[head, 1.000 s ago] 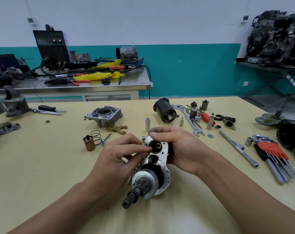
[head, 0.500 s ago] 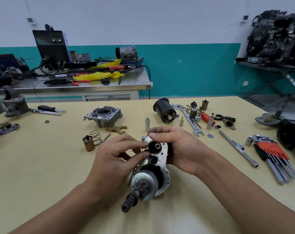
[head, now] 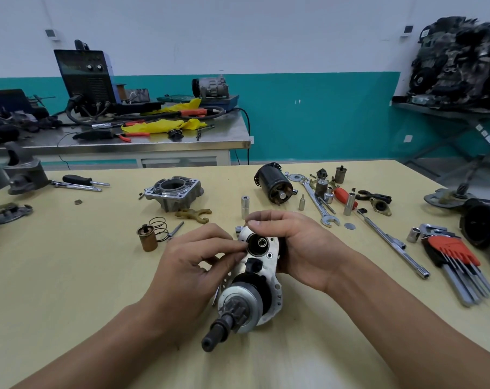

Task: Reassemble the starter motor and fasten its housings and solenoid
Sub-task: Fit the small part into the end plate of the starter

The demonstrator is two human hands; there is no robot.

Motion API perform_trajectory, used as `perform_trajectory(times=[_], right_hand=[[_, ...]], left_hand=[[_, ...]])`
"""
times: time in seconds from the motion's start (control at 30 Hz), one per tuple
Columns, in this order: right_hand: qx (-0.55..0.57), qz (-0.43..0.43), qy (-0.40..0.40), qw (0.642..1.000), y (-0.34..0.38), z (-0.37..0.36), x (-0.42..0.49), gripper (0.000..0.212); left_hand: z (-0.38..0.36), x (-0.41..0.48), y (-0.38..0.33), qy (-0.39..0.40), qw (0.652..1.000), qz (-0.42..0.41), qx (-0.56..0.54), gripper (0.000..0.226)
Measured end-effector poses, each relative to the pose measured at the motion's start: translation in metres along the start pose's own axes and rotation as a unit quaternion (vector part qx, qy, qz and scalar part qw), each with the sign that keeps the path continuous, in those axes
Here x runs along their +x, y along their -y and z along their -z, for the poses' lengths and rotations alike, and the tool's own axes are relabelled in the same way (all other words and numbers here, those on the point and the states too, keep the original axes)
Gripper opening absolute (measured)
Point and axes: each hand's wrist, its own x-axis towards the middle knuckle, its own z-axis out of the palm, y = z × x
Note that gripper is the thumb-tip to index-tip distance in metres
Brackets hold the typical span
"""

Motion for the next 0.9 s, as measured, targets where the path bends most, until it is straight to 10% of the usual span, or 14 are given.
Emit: perform_trajectory(times=[0.9], right_hand=[[-0.005, -0.001, 0.001, 1.0, 0.0008, -0.0003, -0.0004, 0.03]], left_hand=[[0.0022, 0.0005, -0.0013, -0.003, 0.998, 0.055, -0.029, 0.017]])
